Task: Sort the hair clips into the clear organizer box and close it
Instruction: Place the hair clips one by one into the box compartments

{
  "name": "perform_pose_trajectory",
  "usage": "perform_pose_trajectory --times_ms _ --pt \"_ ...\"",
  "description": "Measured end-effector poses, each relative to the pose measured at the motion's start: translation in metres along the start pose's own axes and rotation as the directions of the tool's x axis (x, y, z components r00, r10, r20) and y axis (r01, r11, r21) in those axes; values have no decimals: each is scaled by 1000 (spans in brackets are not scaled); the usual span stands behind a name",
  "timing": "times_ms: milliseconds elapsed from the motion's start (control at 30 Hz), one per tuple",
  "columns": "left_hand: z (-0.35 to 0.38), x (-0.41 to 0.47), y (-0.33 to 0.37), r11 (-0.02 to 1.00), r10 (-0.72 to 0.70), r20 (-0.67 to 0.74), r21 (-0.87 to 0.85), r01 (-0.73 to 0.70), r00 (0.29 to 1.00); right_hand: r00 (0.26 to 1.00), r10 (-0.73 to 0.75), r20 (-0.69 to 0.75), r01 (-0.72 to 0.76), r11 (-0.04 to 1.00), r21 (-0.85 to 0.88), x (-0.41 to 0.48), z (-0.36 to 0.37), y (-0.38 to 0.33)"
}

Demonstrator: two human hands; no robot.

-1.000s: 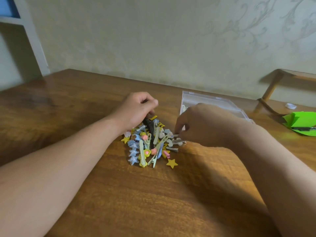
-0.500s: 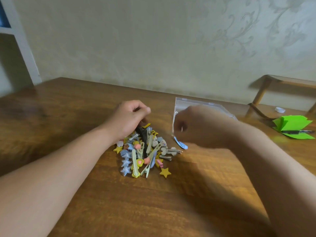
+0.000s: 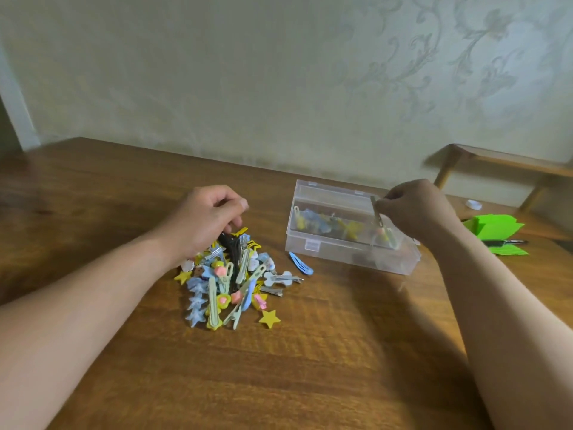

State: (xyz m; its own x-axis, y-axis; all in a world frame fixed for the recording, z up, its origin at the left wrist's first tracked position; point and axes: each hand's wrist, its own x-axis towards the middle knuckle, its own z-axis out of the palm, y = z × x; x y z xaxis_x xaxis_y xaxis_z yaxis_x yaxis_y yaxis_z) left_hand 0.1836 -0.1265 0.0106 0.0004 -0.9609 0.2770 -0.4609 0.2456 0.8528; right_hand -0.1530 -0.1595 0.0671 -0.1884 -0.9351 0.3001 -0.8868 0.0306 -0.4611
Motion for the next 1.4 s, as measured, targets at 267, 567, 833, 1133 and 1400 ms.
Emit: perform_pose_trajectory --times_ms 267,567,833,1133,1400 --pt "-1 -1 2 1000 1 0 18 -1 1000 990 65 128 -34 973 -230 10 12 3" --pt "-3 -1 0 1000 -2 4 19 2 1000 995 37 88 -12 963 -270 5 15 2" --pt "-2 1 0 1000 -17 -2 3 17 1000 998 -56 35 61 984 -167 5 29 5" --pt "-3 -1 0 1000 -20 -9 19 21 1000 986 -154 -64 149 985 -82 -8 24 -20" --pt "-4 1 0 999 -31 -42 -34 30 999 859 -508 67 502 861 82 -57 3 -82"
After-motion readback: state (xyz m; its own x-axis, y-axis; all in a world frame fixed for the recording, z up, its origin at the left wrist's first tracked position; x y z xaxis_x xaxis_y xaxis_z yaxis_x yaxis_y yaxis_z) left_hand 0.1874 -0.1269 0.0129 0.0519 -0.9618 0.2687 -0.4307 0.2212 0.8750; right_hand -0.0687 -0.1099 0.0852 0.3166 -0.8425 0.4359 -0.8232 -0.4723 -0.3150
